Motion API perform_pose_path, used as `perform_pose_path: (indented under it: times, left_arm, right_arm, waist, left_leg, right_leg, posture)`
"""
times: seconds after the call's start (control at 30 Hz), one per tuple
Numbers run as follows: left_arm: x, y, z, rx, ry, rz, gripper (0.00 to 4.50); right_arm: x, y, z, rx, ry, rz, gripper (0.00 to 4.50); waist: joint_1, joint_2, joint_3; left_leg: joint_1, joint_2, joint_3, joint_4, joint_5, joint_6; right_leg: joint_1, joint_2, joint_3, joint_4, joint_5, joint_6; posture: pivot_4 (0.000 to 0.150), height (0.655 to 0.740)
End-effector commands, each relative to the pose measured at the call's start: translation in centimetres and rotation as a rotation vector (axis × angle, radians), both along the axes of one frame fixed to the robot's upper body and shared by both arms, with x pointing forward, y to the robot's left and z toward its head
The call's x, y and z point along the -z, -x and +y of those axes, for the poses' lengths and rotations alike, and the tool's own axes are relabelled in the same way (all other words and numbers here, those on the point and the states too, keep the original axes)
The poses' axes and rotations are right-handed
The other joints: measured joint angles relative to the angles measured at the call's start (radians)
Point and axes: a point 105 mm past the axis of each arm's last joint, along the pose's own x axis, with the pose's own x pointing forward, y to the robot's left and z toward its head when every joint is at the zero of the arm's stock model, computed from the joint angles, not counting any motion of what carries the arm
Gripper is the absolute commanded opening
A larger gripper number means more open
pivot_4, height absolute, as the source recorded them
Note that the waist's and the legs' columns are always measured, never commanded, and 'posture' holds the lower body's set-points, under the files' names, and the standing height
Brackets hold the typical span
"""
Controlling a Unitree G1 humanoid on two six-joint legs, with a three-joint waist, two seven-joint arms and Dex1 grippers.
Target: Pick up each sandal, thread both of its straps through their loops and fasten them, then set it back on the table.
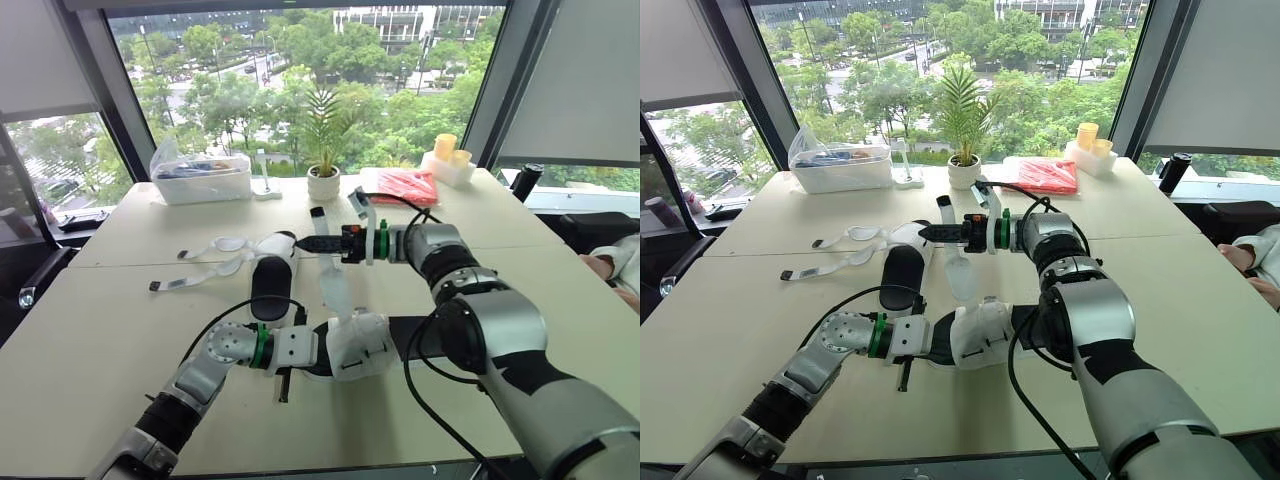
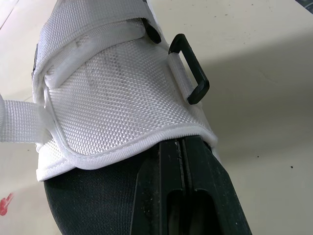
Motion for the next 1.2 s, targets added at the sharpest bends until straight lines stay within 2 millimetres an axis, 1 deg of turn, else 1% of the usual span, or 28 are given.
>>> perform_pose_path:
  times: [0.03,0.07,0.1,0.2,0.33,0.43,0.57,0.67,0.77,0.87,1.07,1.13,1.2]
  left_arm:
    - [6.1,2.9,0.5,0.065,-0.197,0.186,0.0]
    - [6.1,2.9,0.4,0.067,-0.197,0.187,0.0]
    - [6.1,2.9,0.4,0.068,-0.197,0.187,0.0]
    - [6.2,2.9,0.4,0.071,-0.197,0.189,0.0]
    - [6.3,2.9,0.4,0.071,-0.197,0.193,0.0]
    - [6.4,2.8,0.4,0.062,-0.19,0.196,0.0]
    - [6.5,2.9,0.2,0.061,-0.183,0.2,0.0]
    - [6.5,2.9,0.2,0.06,-0.18,0.201,0.0]
    - [6.5,2.9,0.3,0.053,-0.175,0.206,0.0]
    - [6.6,2.9,0.3,0.044,-0.17,0.212,0.0]
    - [6.6,2.9,0.2,0.04,-0.168,0.217,0.0]
    - [6.6,2.9,0.2,0.042,-0.168,0.217,0.0]
    - [6.6,2.9,0.2,0.046,-0.17,0.216,0.0]
  right_arm:
    - [-3.1,-0.1,-0.2,-0.014,-0.06,-0.072,1.01]
    - [-3.3,0.0,-0.4,-0.017,-0.064,-0.078,0.46]
    - [-3.4,0.1,-0.6,-0.025,-0.069,-0.078,0.04]
    - [-3.8,0.5,-1.1,-0.057,-0.073,-0.083,0.04]
    - [-4.0,1.6,-2.1,-0.12,-0.069,-0.114,0.04]
    - [-3.3,4.2,-3.2,-0.158,-0.053,-0.144,0.04]
    - [-0.8,7.9,-4.1,-0.122,-0.008,-0.184,0.04]
    - [0.8,9.7,-4.2,-0.083,0.025,-0.231,0.04]
    - [2.2,11.6,-4.0,-0.085,0.066,-0.28,0.04]
    - [2.9,13.0,-3.8,-0.096,0.081,-0.306,0.04]
    - [5.4,14.6,-4.1,-0.143,0.175,-0.328,0.04]
    - [5.6,15.0,-4.4,-0.161,0.189,-0.339,0.61]
    - [5.5,15.6,-5.0,-0.188,0.207,-0.347,1.44]
  waist:
    - [0.002,0.0,0.0]
    - [0.003,0.0,0.0]
    - [0.004,0.0,0.0]
    - [0.004,0.0,0.0]
    - [0.005,0.0,0.0]
    - [0.009,0.0,0.0]
    - [0.009,0.0,-0.001]
    - [0.007,0.0,-0.001]
    - [0.009,-0.001,-0.001]
    - [0.008,-0.001,-0.002]
    - [0.009,-0.003,-0.003]
    - [0.009,-0.003,-0.003]
    - [0.011,-0.003,-0.003]
  left_leg:
    - [0.0,0.0,0.0,0.0,0.0,0.0]
    - [0.0,0.0,0.0,0.0,0.0,0.0]
    - [0.0,0.0,0.0,0.0,0.0,0.0]
    - [0.0,0.0,0.0,0.001,0.0,0.0]
    - [0.0,0.0,0.0,0.001,0.0,0.0]
    - [-0.002,0.0,-0.002,0.002,0.0,0.0]
    - [-0.009,-0.001,-0.004,0.007,-0.001,0.003]
    - [-0.01,-0.001,-0.003,0.008,-0.001,0.002]
    - [-0.01,-0.001,-0.003,0.008,-0.001,0.002]
    - [-0.01,-0.001,-0.003,0.008,-0.001,0.004]
    - [-0.01,-0.001,-0.003,0.009,-0.001,0.005]
    - [-0.01,-0.001,-0.003,0.009,-0.001,0.005]
    - [-0.01,-0.001,-0.003,0.009,-0.001,0.006]
  right_leg:
    - [0.0,0.0,0.0,0.0,0.0,0.0]
    - [0.0,0.0,0.0,0.0,0.0,0.0]
    - [0.0,0.0,0.0,0.0,0.0,0.0]
    - [0.0,0.0,0.0,0.0,0.0,0.0]
    - [0.001,0.0,0.0,0.0,0.0,0.0]
    - [0.001,0.0,-0.001,-0.001,0.0,0.0]
    - [-0.003,0.0,0.0,-0.002,0.0,0.0]
    - [-0.003,0.0,0.0,-0.002,0.0,0.001]
    - [-0.002,0.0,-0.001,-0.002,0.0,0.0]
    - [-0.002,-0.001,-0.001,-0.004,0.0,0.0]
    - [-0.001,-0.001,-0.001,-0.004,0.0,0.0]
    - [-0.001,-0.001,-0.001,-0.004,0.0,0.0]
    - [-0.001,-0.001,-0.001,-0.004,-0.001,0.0]
  posture:
    - [0.15,0.74]
    - [0.15,0.74]
    - [0.15,0.74]
    - [0.15,0.74]
    - [0.15,0.74]
    - [0.15,0.74]
    - [0.15,0.74]
    - [0.15,0.74]
    - [0.15,0.74]
    - [0.15,0.74]
    - [0.15,0.74]
    - [0.15,0.74]
    - [0.15,0.74]
